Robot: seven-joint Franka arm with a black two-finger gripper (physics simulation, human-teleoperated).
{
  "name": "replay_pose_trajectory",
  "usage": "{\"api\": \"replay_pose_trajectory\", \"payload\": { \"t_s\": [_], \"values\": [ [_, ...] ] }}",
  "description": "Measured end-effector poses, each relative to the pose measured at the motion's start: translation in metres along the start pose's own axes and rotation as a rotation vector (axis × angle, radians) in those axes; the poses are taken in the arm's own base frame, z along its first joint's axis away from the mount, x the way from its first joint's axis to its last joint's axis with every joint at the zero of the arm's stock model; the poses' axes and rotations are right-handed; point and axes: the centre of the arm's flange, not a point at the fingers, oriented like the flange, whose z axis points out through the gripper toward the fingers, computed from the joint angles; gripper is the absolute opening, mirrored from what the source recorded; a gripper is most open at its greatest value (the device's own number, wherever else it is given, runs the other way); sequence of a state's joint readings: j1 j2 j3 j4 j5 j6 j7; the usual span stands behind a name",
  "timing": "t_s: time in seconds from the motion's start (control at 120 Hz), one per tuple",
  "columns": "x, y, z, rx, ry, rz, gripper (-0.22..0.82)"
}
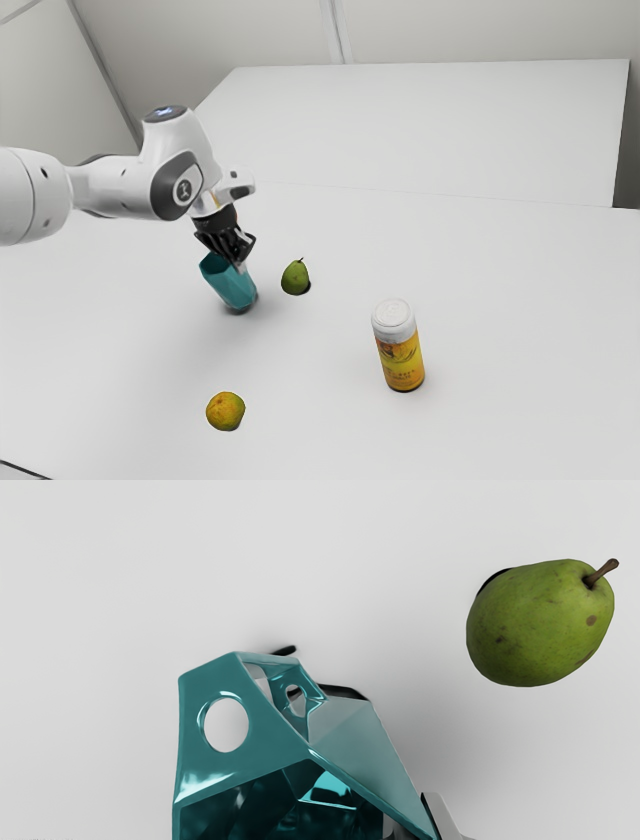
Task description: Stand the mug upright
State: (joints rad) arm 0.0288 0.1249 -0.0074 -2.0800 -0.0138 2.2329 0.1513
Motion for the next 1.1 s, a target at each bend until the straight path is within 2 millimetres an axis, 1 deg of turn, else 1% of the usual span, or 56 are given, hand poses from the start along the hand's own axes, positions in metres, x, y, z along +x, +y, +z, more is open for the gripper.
{"api": "replay_pose_trajectory", "payload": {
  "t_s": [0.067, 0.133, 0.167, 0.275, 0.333, 0.383, 0.442, 0.475, 0.575, 0.667, 0.75, 0.825, 0.867, 0.908, 0.958, 1.1],
  "values": [
    [0.000, 0.000, 0.003, 0.000, -0.004, -0.011, -0.17],
    [0.000, 0.000, 0.005, -0.002, -0.006, -0.021, -0.11],
    [0.000, 0.000, 0.005, -0.003, -0.007, -0.024, -0.06],
    [0.000, 0.001, 0.002, -0.006, -0.005, -0.033, 0.18],
    [0.000, 0.003, -0.002, -0.006, 0.001, -0.034, 0.28],
    [0.000, 0.007, -0.011, -0.006, 0.014, -0.031, 0.35],
    [0.001, 0.013, -0.025, -0.007, 0.029, -0.024, 0.41],
    [0.003, 0.016, -0.037, -0.008, 0.040, -0.020, 0.44],
    [0.016, 0.023, -0.078, -0.013, 0.069, -0.013, 0.50],
    [0.028, 0.025, -0.113, -0.022, 0.083, -0.015, 0.54],
    [0.036, 0.021, -0.156, -0.024, 0.108, -0.020, 0.56],
    [0.038, 0.017, -0.193, -0.025, 0.127, -0.026, 0.57],
    [0.038, 0.016, -0.210, -0.025, 0.131, -0.028, 0.58],
    [0.035, 0.016, -0.220, -0.026, 0.127, -0.029, 0.58],
    [0.031, 0.017, -0.227, -0.027, 0.117, -0.029, 0.59],
    [0.024, 0.022, -0.232, -0.032, 0.080, -0.022, 0.60]
  ]
}}
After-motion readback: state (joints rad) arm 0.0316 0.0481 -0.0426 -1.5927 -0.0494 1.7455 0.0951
